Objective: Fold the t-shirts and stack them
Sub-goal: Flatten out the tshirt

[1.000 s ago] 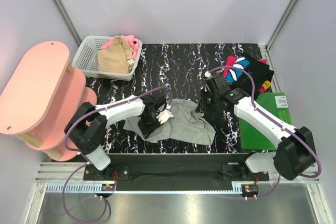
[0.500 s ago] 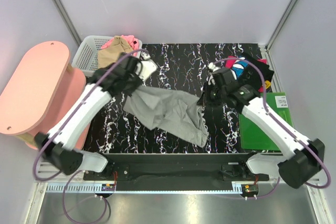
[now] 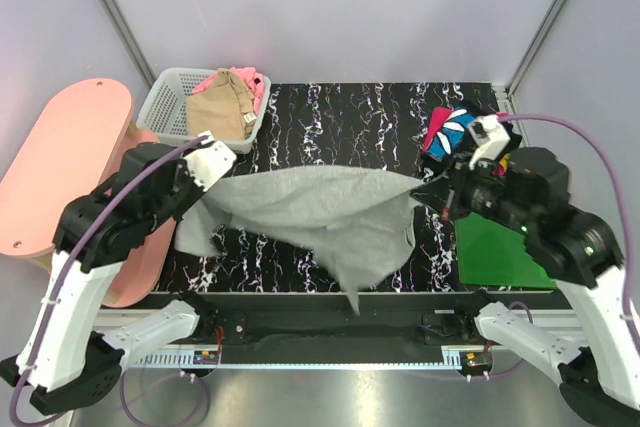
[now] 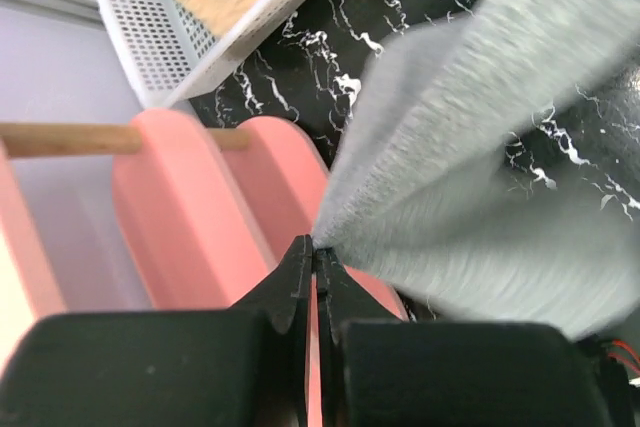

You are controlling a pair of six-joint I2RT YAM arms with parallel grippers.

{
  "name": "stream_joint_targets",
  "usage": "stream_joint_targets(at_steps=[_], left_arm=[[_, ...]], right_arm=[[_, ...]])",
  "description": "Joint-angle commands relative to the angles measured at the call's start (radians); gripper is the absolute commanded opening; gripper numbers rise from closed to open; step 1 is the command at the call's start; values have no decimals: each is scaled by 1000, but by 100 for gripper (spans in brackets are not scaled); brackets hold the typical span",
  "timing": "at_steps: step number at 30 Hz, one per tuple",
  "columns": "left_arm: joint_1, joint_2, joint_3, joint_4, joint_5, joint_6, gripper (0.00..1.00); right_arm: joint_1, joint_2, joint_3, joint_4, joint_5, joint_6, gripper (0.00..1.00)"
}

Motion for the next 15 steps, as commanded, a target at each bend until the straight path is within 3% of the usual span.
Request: stream_joint_targets(at_steps=[1,6,12,15], left_arm=[[-2,-40,90,-107,-31,5,0],[-2,-44,-67,-67,9,-3,0],[-2,-8,-381,134,84,23,0],[0,66,-518,264,104,54,0]], right_arm=[[-4,-40,82,-96,-2,11,0],[-4,-11,33,-87,84,13,0],[-3,104,-81,1,245,-26,0],[-38,223,-150,70,252,-38,0]])
